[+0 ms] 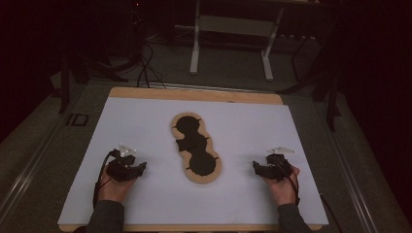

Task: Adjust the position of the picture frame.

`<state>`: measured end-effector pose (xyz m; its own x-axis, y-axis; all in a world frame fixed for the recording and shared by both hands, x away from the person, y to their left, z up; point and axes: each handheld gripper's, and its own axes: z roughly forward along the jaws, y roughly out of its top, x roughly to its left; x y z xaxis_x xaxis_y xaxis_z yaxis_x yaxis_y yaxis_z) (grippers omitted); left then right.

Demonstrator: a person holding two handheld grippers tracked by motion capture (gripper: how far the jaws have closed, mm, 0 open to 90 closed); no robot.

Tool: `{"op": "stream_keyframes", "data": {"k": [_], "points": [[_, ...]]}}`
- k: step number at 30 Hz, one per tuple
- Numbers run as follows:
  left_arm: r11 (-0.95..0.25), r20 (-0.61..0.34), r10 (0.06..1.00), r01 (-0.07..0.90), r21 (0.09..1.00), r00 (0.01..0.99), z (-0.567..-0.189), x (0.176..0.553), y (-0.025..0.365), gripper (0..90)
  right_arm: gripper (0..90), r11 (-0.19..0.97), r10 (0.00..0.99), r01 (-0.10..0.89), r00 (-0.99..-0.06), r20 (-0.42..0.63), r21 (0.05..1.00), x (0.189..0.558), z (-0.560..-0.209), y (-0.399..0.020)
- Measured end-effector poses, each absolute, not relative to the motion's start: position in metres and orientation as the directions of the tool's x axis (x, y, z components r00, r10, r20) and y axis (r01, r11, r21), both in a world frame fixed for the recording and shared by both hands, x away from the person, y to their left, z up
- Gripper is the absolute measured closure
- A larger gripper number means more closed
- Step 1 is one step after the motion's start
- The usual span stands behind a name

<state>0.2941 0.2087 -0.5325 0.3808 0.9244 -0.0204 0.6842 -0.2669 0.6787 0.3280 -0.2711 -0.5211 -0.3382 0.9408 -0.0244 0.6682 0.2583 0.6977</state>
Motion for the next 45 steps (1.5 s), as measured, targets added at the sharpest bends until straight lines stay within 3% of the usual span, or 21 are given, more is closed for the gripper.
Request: {"op": "stream_keyframes", "data": {"k": [7,15,19,20,22,34,45], "points": [[-0.271,-0.01,0.91,0.613,0.742,0.415,-0.521,0.286,0.207,50.7,32.3,0.27,0.924,0.654,-0.382,0.001,0.707,0.324,-0.518,-0.26],[-0.214,-0.057,0.918,0.612,0.762,0.392,-0.518,0.287,0.215,50.1,30.2,0.309,0.892,0.634,-0.452,0.015,0.708,0.319,-0.512,-0.242],[-0.213,-0.061,0.914,0.604,0.768,0.401,-0.517,0.286,0.215,50.4,36.0,0.313,0.887,0.632,-0.461,0.019,0.708,0.318,-0.511,-0.236],[-0.222,-0.054,0.913,0.601,0.767,0.405,-0.517,0.286,0.215,50.7,42.6,0.316,0.883,0.63,-0.47,0.024,0.71,0.316,-0.51,-0.233],[-0.235,-0.048,0.907,0.598,0.766,0.418,-0.518,0.286,0.214,51.0,46.9,0.327,0.868,0.611,-0.495,0.025,0.721,0.314,-0.508,-0.23],[-0.267,-0.02,0.899,0.584,0.767,0.438,-0.517,0.286,0.212,52.4,58.2,0.397,0.8,0.483,-0.599,-0.036,0.781,0.303,-0.488,-0.201],[-0.272,-0.025,0.887,0.567,0.777,0.461,-0.516,0.285,0.212,52.1,78.3,0.469,0.73,0.451,-0.681,-0.047,0.759,0.306,-0.484,-0.156]]}}
